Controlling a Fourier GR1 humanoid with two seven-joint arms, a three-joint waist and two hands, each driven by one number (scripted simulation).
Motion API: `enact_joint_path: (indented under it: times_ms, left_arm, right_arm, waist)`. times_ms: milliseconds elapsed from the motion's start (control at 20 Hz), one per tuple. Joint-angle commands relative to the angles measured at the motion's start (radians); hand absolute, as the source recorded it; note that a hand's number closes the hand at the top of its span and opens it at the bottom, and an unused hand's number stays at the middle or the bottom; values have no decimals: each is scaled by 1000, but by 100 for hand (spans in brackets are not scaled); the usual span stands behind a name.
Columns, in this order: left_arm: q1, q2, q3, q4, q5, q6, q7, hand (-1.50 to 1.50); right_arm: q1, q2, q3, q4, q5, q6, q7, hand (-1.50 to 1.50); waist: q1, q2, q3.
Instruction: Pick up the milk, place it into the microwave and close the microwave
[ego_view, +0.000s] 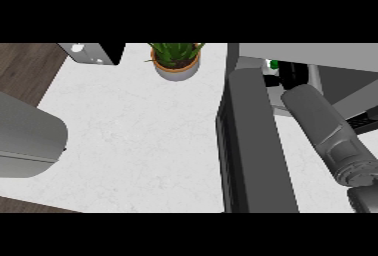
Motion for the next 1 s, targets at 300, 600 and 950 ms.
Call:
enact_joint_path:
  times_ms: [300,600,950]
  left_arm:
    - [-15,-2,-94,21,-6,-79,-5,-150]
    - [-36,-32,-131,25,-30,-69,-9,-150]
    - [-52,-50,-202,27,-68,-80,13,150]
  right_arm:
    - [7,33,-92,-29,-98,237,-103,-150]
    - [54,22,-150,-29,-160,417,-183,-150]
    - [133,47,-218,-16,-232,556,-235,-150]
  waist:
    - [-30,-14,0]
    - [-58,-26,-1]
    - [-83,-41,-3]
